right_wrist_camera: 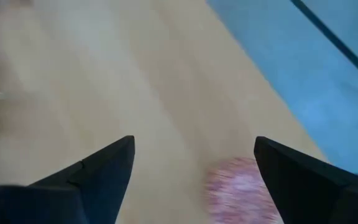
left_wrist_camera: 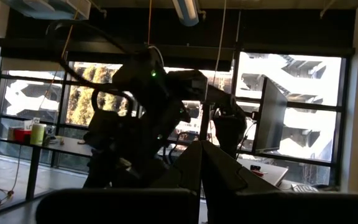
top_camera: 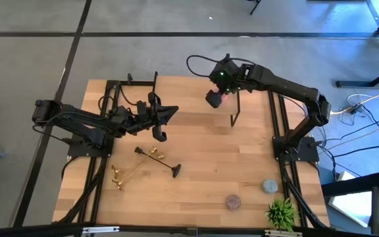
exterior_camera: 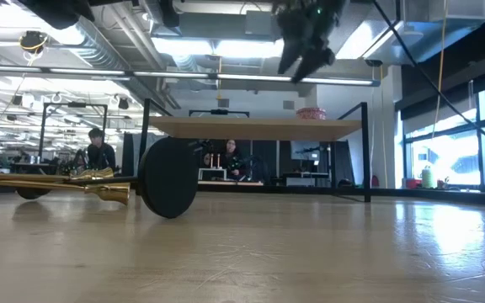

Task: Pick & Place candle stick holders
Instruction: Put the gold candle holder on the shelf

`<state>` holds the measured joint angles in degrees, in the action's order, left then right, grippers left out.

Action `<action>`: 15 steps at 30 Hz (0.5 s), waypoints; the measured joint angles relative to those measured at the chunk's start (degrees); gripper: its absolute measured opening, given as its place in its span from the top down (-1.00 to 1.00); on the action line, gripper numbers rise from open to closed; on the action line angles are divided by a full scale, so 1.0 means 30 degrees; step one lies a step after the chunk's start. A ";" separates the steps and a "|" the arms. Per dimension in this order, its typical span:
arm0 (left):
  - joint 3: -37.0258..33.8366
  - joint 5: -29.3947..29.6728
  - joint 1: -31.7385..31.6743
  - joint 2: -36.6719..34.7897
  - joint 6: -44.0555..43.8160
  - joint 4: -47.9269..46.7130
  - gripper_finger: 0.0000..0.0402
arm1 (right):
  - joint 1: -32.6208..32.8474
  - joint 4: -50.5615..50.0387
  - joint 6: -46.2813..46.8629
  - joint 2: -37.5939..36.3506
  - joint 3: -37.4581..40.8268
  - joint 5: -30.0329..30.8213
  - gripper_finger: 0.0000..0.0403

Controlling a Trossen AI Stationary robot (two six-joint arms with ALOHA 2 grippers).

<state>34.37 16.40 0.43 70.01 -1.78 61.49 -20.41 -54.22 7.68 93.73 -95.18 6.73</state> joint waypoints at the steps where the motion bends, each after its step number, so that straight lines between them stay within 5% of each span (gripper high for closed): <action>1: 0.0000 0.0000 0.0000 0.0001 0.0007 -0.0001 0.98 | 0.0227 0.0025 -0.0003 0.0000 -0.0148 -0.0385 -0.66; 10: -0.0001 -0.1055 0.0003 -0.0004 -0.0140 0.0000 0.98 | 0.3090 -0.0817 -0.0207 0.0000 -0.0391 -0.4922 -0.66; 15: -0.0001 -0.1510 0.0006 -0.0004 -0.0161 0.0001 0.98 | 0.5455 -0.2518 -0.0225 0.0000 -0.0391 -0.5379 -0.66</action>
<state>34.37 11.87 0.44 70.00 -2.26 61.50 -4.05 -61.77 7.01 93.73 -96.36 -9.41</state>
